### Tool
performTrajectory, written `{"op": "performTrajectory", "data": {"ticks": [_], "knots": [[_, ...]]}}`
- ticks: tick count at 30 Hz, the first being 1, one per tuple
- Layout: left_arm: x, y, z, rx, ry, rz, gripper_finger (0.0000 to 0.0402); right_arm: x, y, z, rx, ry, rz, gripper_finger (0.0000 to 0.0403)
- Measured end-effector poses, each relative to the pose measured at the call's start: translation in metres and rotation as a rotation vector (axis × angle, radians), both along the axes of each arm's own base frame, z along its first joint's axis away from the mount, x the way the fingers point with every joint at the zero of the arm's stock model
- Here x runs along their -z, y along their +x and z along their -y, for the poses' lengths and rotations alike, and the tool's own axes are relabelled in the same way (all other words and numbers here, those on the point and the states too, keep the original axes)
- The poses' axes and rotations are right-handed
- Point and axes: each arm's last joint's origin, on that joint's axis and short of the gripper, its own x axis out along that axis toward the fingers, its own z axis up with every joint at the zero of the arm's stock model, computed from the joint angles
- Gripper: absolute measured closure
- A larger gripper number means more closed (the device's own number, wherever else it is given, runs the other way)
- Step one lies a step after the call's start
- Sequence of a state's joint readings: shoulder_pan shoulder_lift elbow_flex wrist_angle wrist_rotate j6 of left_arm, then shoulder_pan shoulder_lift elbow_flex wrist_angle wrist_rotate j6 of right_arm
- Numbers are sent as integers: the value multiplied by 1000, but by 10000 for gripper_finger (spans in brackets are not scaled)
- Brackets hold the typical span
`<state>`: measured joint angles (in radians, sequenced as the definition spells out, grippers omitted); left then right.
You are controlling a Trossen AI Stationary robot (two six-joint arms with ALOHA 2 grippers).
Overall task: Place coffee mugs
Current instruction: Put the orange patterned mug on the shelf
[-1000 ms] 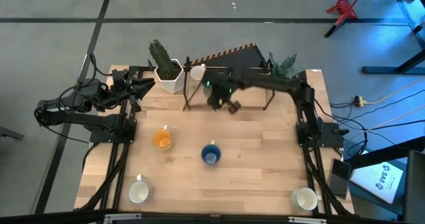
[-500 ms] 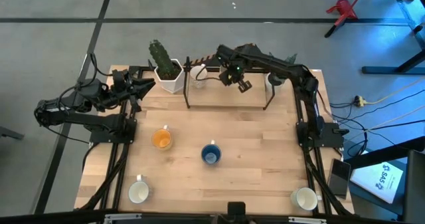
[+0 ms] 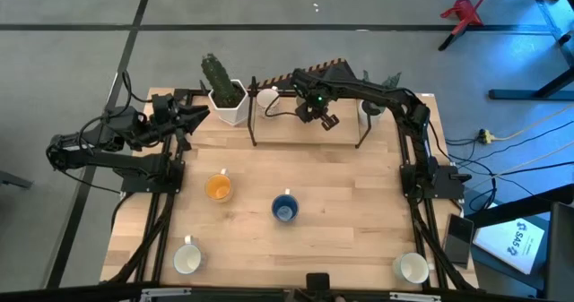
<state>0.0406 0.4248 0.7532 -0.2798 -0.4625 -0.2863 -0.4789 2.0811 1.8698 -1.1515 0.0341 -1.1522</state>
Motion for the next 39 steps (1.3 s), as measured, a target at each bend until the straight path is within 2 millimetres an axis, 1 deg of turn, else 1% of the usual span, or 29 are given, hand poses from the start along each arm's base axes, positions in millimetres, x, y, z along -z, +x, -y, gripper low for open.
{"op": "performTrajectory", "data": {"ticks": [7, 13, 18, 22, 28, 36, 39], "knots": [[0, 0, 0, 0, 0, 0, 321, 0, 0, 0, -5, -2, 2, 365], [0, 0, 0, 0, 0, 0, 321, 0, 0, 0, -4, -7, -3, 321], [0, 0, 0, -1, 1, 0, 321, 0, 1, 2, 6, -56, -9, 282], [0, 0, 0, 0, 1, 0, 321, -7, 4, 4, 13, -82, 15, 258], [0, 0, 0, -1, 1, -1, 321, -19, 7, 6, 23, -128, 46, 253], [0, 0, 0, -1, 1, -1, 321, -21, 6, 6, 28, -143, 35, 258], [0, 0, 0, -1, 1, -4, 321, -35, 8, 7, 33, -160, 74, 258]]}}
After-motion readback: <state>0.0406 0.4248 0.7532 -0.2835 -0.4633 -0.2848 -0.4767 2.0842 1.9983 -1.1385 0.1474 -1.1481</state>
